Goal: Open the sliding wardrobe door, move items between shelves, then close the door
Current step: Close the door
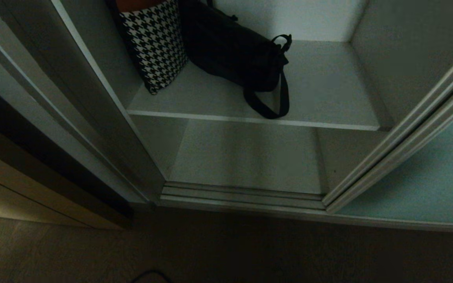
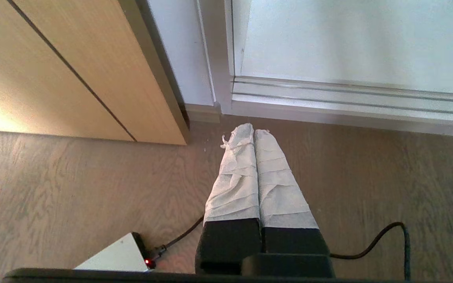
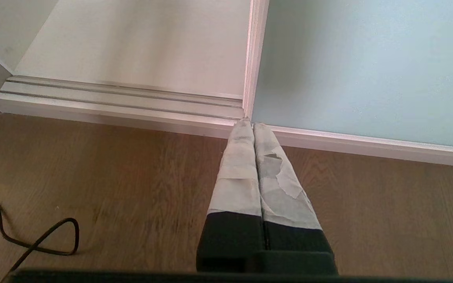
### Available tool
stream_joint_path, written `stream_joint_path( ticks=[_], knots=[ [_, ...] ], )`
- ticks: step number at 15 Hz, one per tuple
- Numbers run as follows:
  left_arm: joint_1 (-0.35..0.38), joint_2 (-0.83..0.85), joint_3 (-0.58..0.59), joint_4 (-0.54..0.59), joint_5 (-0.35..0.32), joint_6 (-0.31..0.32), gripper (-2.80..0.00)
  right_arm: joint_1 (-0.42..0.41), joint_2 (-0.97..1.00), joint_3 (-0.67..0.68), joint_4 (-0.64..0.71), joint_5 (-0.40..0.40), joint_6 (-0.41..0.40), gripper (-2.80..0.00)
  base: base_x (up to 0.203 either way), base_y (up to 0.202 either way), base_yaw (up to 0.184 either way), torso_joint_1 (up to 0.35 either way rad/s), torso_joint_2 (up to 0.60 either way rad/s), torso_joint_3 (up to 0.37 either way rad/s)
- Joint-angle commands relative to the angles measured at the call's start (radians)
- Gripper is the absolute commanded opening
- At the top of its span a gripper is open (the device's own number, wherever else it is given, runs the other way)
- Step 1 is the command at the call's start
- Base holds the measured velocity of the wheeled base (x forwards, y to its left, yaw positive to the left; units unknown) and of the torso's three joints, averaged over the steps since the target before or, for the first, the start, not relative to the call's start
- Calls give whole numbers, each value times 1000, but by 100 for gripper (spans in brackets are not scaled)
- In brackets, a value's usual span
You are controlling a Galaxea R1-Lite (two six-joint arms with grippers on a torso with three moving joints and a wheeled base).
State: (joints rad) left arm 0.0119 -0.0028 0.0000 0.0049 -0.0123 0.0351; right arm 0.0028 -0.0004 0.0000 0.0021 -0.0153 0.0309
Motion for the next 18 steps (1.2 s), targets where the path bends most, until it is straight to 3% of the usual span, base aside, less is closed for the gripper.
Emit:
stream_joint_path(
  ticks=[1,18],
  knots=[
    [0,4,0,-2,-1,2,-280,0,-4,0,0,0,0,-280,0,0,0,0,0,0],
    [0,3,0,1,-3,9,-280,0,-3,1,1,0,0,-280,0,0,0,1,0,12]
  ],
)
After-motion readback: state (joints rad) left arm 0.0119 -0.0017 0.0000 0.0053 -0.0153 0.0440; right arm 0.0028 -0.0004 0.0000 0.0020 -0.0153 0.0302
